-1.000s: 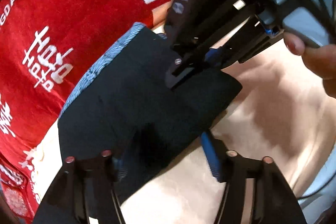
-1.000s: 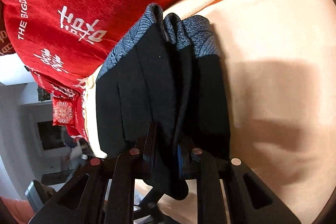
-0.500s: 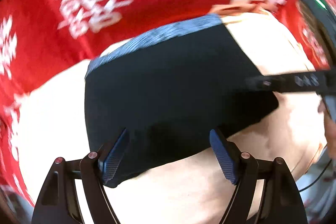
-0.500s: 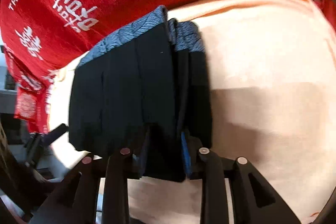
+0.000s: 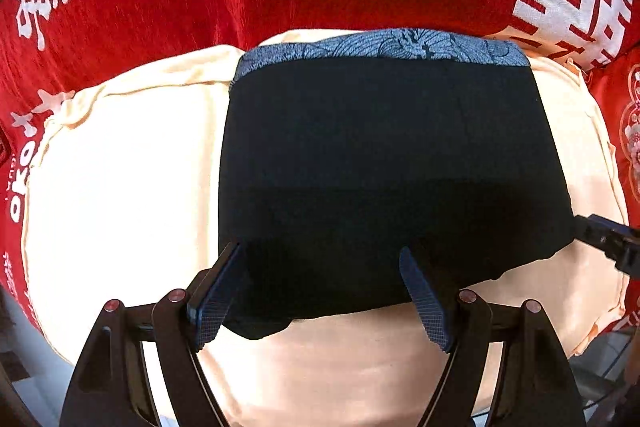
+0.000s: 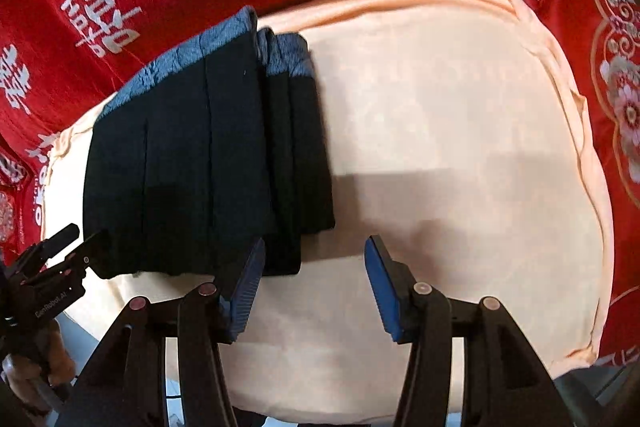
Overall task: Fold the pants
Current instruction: 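Release the folded stack with both grippers and press it flat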
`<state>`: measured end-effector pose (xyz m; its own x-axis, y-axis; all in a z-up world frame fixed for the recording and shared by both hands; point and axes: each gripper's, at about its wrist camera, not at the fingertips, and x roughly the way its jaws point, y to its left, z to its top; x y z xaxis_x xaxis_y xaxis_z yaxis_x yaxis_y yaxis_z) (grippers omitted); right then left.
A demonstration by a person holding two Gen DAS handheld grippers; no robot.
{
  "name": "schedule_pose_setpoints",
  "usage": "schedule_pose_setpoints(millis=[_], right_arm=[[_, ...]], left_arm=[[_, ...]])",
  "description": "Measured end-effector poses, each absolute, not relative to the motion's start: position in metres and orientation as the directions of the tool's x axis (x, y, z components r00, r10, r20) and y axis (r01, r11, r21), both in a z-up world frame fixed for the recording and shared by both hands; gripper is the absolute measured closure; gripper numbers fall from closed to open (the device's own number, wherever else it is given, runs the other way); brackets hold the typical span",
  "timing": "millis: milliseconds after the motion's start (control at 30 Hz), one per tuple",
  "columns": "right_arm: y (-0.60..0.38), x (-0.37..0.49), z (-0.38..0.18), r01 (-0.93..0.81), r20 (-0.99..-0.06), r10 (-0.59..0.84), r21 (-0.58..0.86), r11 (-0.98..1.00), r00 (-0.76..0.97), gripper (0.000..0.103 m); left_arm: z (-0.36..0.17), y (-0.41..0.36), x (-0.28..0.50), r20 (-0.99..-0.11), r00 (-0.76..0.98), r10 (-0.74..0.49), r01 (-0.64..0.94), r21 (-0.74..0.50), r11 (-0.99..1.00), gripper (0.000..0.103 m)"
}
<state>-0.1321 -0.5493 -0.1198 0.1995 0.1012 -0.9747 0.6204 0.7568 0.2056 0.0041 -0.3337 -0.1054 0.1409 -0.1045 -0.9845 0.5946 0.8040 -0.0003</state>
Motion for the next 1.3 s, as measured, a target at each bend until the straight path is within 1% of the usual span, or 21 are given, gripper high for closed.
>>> schedule_pose_setpoints(millis=[67, 200, 367, 533, 667, 800, 900, 1133, 1233, 1267, 1300], right_arm=[[-0.547, -0.133, -0.119, 0.624, -0.977, 0.096, 0.195, 0.757, 0.19, 0.046], [-0.546, -0.135, -0.117, 0.619, -0.981, 0.088, 0.177, 0.765, 0.172, 0.041], [-0.541, -0.132, -0.117, 0.61, -0.986, 0.074, 0.151, 0.778, 0.149, 0.041], [-0.54, -0.128, -0.121, 0.602, -0.991, 0.054, 0.117, 0.79, 0.122, 0.037], [-0.54, -0.128, -0.126, 0.609, -0.992, 0.059, 0.117, 0.784, 0.115, 0.036], [-0.541, -0.129, -0.127, 0.607, -0.992, 0.058, 0.117, 0.786, 0.116, 0.033], [-0.546, -0.13, -0.128, 0.612, -0.992, 0.056, 0.113, 0.782, 0.112, 0.033], [-0.559, -0.136, -0.122, 0.616, -0.979, 0.075, 0.178, 0.767, 0.19, 0.033], [-0.564, -0.136, -0.12, 0.601, -0.959, 0.132, 0.261, 0.755, 0.251, 0.032], [-0.567, -0.135, -0.119, 0.597, -0.951, 0.152, 0.288, 0.749, 0.269, 0.032], [-0.571, -0.134, -0.118, 0.591, -0.939, 0.178, 0.325, 0.738, 0.293, 0.028]], left_arm=[[-0.107, -0.333, 0.004, -0.985, 0.138, -0.102, 0.594, 0.0, 0.804, 0.023], [-0.109, -0.33, 0.006, -0.987, 0.129, -0.1, 0.587, -0.006, 0.809, 0.023], [-0.107, -0.323, 0.011, -0.986, 0.125, -0.107, 0.574, -0.016, 0.819, 0.023], [-0.108, -0.316, 0.017, -0.987, 0.125, -0.103, 0.566, -0.014, 0.825, 0.023], [-0.109, -0.311, 0.021, -0.987, 0.124, -0.098, 0.556, -0.013, 0.831, 0.023], [-0.109, -0.307, 0.025, -0.988, 0.125, -0.093, 0.554, -0.008, 0.832, 0.023], [-0.111, -0.308, 0.027, -0.988, 0.121, -0.093, 0.556, -0.01, 0.831, 0.023], [-0.115, -0.309, 0.031, -0.99, 0.094, -0.105, 0.577, -0.032, 0.816, 0.023], [-0.118, -0.311, 0.036, -0.989, 0.07, -0.128, 0.582, -0.064, 0.811, 0.023], [-0.118, -0.31, 0.038, -0.989, 0.065, -0.134, 0.581, -0.072, 0.81, 0.023], [-0.118, -0.31, 0.041, -0.989, 0.06, -0.137, 0.581, -0.077, 0.81, 0.023]])
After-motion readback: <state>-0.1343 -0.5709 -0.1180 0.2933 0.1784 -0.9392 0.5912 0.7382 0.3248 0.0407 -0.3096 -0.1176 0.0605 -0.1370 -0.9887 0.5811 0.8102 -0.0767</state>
